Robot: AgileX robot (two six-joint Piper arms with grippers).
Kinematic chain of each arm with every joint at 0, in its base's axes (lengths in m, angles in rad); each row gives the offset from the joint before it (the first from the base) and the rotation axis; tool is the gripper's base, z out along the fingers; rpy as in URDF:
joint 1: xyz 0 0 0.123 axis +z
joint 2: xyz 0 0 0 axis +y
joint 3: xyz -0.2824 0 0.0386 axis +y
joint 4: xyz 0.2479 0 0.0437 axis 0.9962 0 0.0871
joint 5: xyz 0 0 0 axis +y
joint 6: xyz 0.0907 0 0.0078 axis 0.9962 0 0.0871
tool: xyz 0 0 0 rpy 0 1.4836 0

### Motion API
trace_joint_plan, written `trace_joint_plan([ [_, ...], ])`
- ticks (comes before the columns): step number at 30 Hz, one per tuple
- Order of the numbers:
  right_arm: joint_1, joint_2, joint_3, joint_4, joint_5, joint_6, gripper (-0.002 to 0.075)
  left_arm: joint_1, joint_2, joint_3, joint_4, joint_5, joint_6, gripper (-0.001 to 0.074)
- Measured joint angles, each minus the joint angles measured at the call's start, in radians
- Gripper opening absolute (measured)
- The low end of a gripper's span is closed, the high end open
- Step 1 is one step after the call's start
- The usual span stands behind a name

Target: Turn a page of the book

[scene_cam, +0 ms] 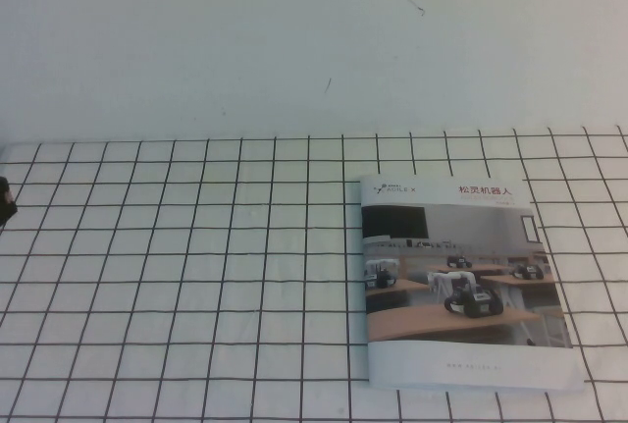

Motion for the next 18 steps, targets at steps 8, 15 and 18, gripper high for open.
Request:
trace_joint_plan([
  [8, 0.053, 0.147, -0.011, 0.121, 0.162, -0.007, -0.0002, -0.022, 0.054, 0.0, -0.109, 0.041, 0.055, -0.0002],
  [15, 0.088, 0.319, -0.02, 0.142, 0.329, 0.007, -0.0002, -0.097, 0.214, -0.047, -0.301, 0.136, 0.308, -0.0002],
  [18, 0.088, 0.415, -0.048, 0.201, 0.359, -0.009, -0.0002, -0.121, 0.303, -0.099, -0.383, 0.187, 0.382, -0.0002],
])
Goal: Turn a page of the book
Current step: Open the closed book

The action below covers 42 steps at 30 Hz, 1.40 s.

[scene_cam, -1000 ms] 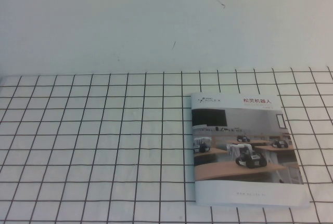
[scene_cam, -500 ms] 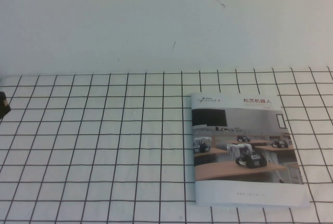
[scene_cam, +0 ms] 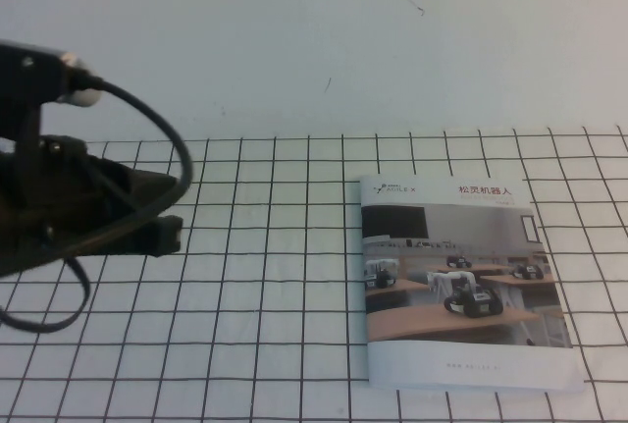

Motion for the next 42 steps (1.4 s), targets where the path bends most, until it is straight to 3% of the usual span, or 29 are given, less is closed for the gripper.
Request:
trace_joint_plan([
  [7, -0.004, 0.201, -0.05, 0.161, 0.001, -0.087, -0.0002, -0.018, 0.231, -0.081, -0.171, 0.083, 0.146, -0.0002],
  [16, -0.041, 0.347, 0.004, 0.404, -0.092, -0.256, -0.0002, -0.031, 0.443, -0.091, -0.525, 0.106, 0.494, -0.0002],
  [26, -0.044, 0.496, 0.038, 0.436, -0.233, -0.339, 0.0009, -0.174, 0.635, -0.167, -0.565, -0.028, 0.582, -0.0002],
  [29, -0.044, 0.545, 0.038, 0.445, -0.236, -0.352, 0.0069, -0.191, 0.707, -0.201, -0.569, -0.028, 0.582, -0.0002],
  [36, -0.044, 0.604, 0.038, 0.513, -0.268, -0.442, 0.0332, -0.197, 0.84, -0.251, -0.596, -0.019, 0.582, -0.0002],
  [42, -0.044, 0.657, 0.038, 0.601, -0.305, -0.533, 0.0373, -0.204, 0.928, -0.282, -0.616, -0.012, 0.587, -0.0002],
])
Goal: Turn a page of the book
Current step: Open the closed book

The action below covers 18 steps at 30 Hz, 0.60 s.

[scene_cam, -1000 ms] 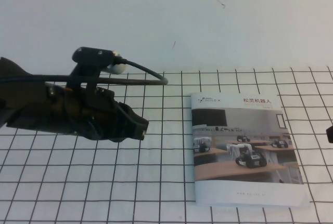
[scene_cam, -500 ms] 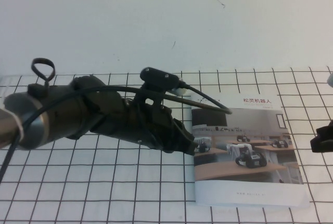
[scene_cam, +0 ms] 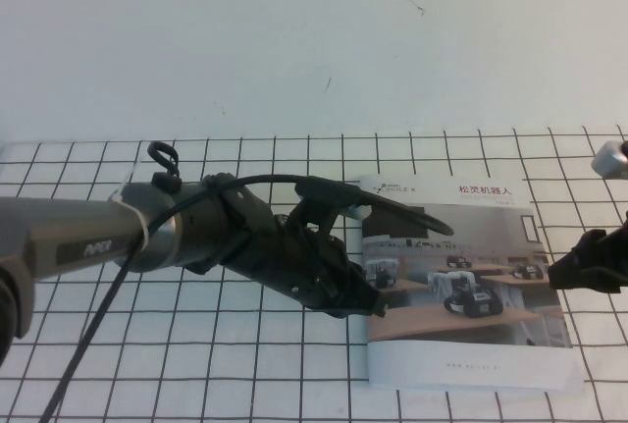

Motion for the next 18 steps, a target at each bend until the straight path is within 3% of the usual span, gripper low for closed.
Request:
trace_joint_plan([
  [18, 0.0, 0.176, 0.0, 0.177, -0.107, -0.259, 0.0379, -0.002, 0.08, -0.018, -0.016, -0.002, 0.014, -0.0002],
])
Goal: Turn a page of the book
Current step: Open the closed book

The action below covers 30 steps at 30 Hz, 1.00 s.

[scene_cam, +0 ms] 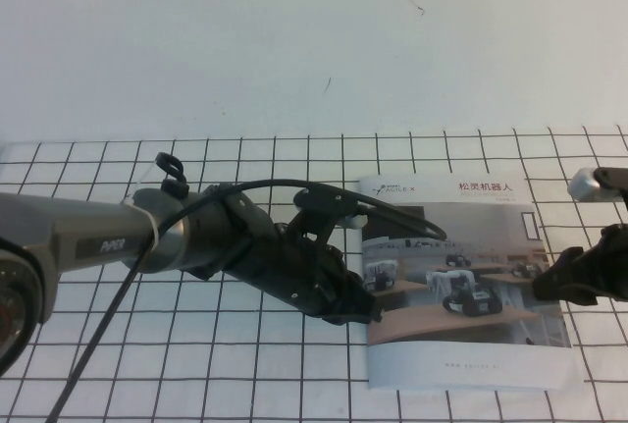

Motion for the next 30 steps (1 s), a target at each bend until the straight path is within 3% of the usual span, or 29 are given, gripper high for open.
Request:
trace_joint_plan([
  [10, 0.0, 0.07, -0.009, 0.074, -0.016, -0.079, 0.0379, 0.0, 0.005, 0.0, 0.002, 0.0, 0.0, -0.0002],
  [21, -0.005, 0.078, -0.01, 0.29, -0.01, -0.239, 0.0381, 0.0, 0.005, 0.0, 0.006, 0.0, 0.0, -0.0002],
  [30, -0.007, -0.023, -0.01, 0.328, 0.058, -0.277, 0.0382, 0.0, 0.005, 0.0, 0.014, 0.0, 0.0, -0.0002],
])
